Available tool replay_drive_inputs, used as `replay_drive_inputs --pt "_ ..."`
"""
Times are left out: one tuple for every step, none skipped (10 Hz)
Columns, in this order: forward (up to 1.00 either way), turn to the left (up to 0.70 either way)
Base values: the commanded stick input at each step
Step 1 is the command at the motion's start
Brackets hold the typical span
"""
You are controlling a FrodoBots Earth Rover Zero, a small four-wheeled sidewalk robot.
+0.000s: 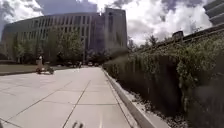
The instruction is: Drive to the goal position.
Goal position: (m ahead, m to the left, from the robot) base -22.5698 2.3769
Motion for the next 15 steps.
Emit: replay_drive_inputs --pt "0.04 0.0" --pt "0.04 0.0" --pt "0.04 0.0" --pt "0.04 0.0" --pt "0.04 0.0" --pt "0.04 0.0" --pt "0.05 0.0" --pt "0.04 0.0" --pt "0.04 0.0" --pt "0.04 0.0" --pt "0.05 0.0" --pt "0.04 0.0" --pt "0.04 0.0" --pt "0.04 0.0" --pt "0.04 0.0"
